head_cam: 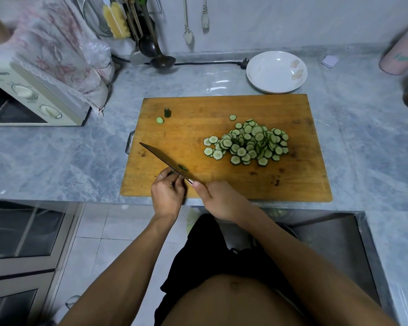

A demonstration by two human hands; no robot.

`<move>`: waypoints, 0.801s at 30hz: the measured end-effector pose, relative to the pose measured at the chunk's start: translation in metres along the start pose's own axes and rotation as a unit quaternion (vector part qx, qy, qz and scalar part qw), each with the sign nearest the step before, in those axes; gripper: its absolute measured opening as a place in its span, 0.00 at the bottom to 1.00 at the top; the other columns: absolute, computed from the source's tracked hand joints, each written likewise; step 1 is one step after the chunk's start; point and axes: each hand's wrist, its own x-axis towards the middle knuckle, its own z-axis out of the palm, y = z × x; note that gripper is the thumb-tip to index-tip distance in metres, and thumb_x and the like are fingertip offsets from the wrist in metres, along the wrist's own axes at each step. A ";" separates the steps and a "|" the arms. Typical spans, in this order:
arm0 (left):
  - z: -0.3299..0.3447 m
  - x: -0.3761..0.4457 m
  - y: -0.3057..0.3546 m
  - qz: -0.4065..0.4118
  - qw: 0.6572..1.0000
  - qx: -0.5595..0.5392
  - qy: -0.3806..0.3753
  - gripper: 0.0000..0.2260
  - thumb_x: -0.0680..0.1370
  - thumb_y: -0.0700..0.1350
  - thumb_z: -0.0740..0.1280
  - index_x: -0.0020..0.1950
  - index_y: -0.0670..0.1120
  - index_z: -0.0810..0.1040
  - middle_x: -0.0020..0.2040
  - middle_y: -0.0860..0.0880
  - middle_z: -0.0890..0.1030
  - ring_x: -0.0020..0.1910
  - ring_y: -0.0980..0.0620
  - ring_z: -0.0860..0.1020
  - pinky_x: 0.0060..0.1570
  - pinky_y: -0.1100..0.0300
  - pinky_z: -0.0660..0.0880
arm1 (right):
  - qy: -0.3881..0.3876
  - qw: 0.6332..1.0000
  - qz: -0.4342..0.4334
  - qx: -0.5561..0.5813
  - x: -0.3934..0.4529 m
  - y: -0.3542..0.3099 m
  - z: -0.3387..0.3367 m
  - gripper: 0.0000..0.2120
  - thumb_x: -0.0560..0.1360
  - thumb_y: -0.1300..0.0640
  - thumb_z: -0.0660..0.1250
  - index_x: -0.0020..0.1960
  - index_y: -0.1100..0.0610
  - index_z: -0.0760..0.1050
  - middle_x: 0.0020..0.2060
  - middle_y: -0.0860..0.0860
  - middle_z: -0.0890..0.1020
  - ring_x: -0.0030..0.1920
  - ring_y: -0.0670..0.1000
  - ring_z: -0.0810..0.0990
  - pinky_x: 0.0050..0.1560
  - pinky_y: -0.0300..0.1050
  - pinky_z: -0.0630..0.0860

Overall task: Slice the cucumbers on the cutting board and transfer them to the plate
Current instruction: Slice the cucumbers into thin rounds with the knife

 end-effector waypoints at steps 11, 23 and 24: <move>-0.004 0.001 0.010 -0.023 0.998 -0.035 0.040 0.07 0.68 0.30 0.65 0.33 0.37 0.81 0.34 0.41 0.82 0.34 0.48 0.75 0.32 0.75 0.63 | 0.010 1.000 -0.027 0.011 -0.026 0.007 -0.001 0.28 0.85 0.45 0.49 0.29 0.57 0.63 0.25 0.53 0.69 0.28 0.49 0.69 0.34 0.48 0.60; -0.007 -0.001 0.013 -0.026 0.998 -0.045 0.032 0.08 0.69 0.29 0.65 0.32 0.38 0.79 0.28 0.50 0.74 0.33 0.48 0.72 0.30 0.77 0.60 | -0.001 1.000 -0.022 0.001 -0.024 0.003 -0.002 0.27 0.85 0.46 0.49 0.30 0.57 0.65 0.27 0.52 0.70 0.28 0.46 0.69 0.28 0.34 0.63; -0.007 -0.001 0.013 -0.027 0.998 -0.044 0.032 0.08 0.68 0.29 0.64 0.31 0.37 0.79 0.28 0.48 0.74 0.33 0.48 0.71 0.30 0.77 0.59 | -0.001 1.000 -0.023 -0.001 -0.024 0.003 -0.003 0.27 0.85 0.46 0.50 0.30 0.56 0.65 0.26 0.51 0.70 0.28 0.45 0.68 0.28 0.36 0.62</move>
